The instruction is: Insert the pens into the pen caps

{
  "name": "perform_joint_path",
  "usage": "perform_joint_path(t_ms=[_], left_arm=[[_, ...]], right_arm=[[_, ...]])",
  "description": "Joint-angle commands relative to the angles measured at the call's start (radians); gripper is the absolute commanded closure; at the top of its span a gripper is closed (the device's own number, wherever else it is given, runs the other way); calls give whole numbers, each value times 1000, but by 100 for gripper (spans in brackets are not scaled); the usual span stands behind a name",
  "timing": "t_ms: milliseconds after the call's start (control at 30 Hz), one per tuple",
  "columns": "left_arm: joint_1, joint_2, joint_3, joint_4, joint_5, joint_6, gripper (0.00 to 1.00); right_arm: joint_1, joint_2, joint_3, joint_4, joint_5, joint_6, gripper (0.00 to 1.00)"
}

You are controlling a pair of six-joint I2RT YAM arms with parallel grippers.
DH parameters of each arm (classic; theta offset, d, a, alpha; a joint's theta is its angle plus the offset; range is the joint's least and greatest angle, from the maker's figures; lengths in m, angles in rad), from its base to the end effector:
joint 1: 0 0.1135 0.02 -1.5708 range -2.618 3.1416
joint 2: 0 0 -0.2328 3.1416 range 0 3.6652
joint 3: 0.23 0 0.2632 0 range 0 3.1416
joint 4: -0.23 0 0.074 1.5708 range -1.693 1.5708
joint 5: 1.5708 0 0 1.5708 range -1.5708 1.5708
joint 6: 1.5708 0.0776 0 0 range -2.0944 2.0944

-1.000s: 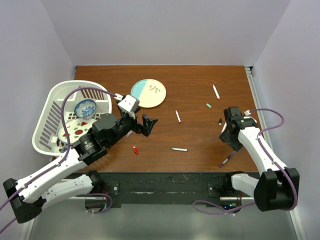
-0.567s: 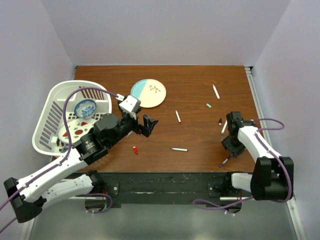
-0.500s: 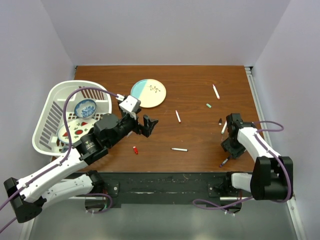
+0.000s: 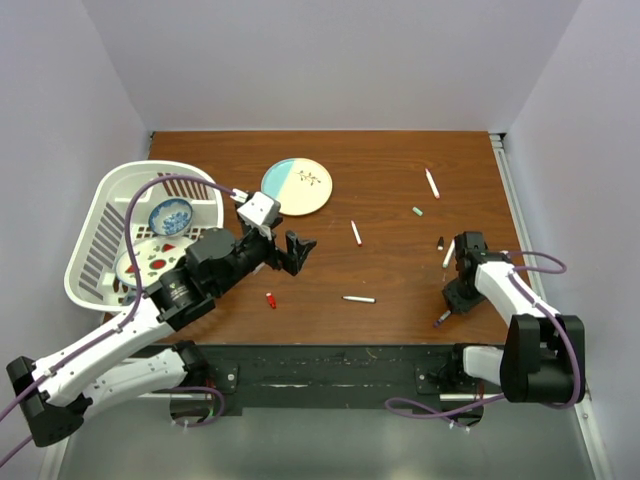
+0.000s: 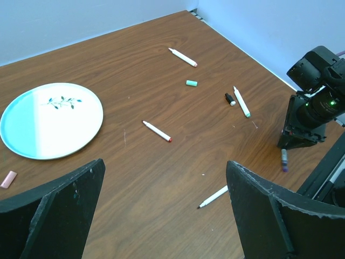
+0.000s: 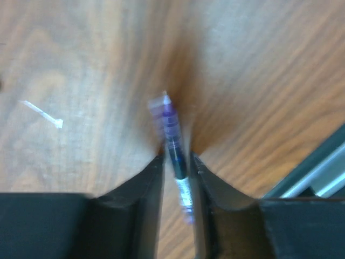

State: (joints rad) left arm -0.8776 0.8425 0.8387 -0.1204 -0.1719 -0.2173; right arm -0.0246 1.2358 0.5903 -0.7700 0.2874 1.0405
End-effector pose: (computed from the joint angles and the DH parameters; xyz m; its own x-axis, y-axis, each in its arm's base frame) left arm 0.1833 -0.1999 0.3276 -0.2173 -0.0708 -0.9735 0.6171 0.7628 -0.1932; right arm 0.2066 -0.0271 0.0805 -0.4414 0.8384 -0.3198 0.8861 0.4634 -0.0082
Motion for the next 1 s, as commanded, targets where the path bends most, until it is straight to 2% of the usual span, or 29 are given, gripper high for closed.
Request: perform_joint_path(t_ms=[0, 33, 200, 367, 433, 467, 533, 600, 700, 833, 967], left_arm=[[-1, -25, -7, 53, 11, 10, 1], [-1, -23, -7, 54, 15, 9, 1], [0, -13, -9, 53, 57, 25, 5], [0, 23, 23, 10, 84, 18, 10], [0, 36, 45, -49, 77, -49, 12], [0, 50, 60, -70, 80, -82, 13], [0, 55, 51, -76, 132, -169, 15], [0, 52, -12, -20, 239, -249, 15], [0, 84, -76, 143, 395, -322, 17], [-3, 179, -60, 283, 515, -373, 23], [-1, 306, -18, 361, 598, -427, 27]], right_arm=[[-1, 34, -57, 115, -17, -25, 80], [0, 31, -50, 117, -14, -37, 87], [0, -51, -41, 169, -45, -161, 100], [3, -159, -23, 187, -186, -259, 100], [6, -226, -4, 199, -261, -287, 100], [14, -252, 0, 218, -351, -306, 100], [43, -338, 12, 251, -428, -301, 100], [72, -399, 17, 288, -514, -286, 100], [162, -478, 32, 342, -553, -237, 100], [287, -529, 31, 475, -628, -157, 100], [333, -601, 22, 551, -654, -91, 100]])
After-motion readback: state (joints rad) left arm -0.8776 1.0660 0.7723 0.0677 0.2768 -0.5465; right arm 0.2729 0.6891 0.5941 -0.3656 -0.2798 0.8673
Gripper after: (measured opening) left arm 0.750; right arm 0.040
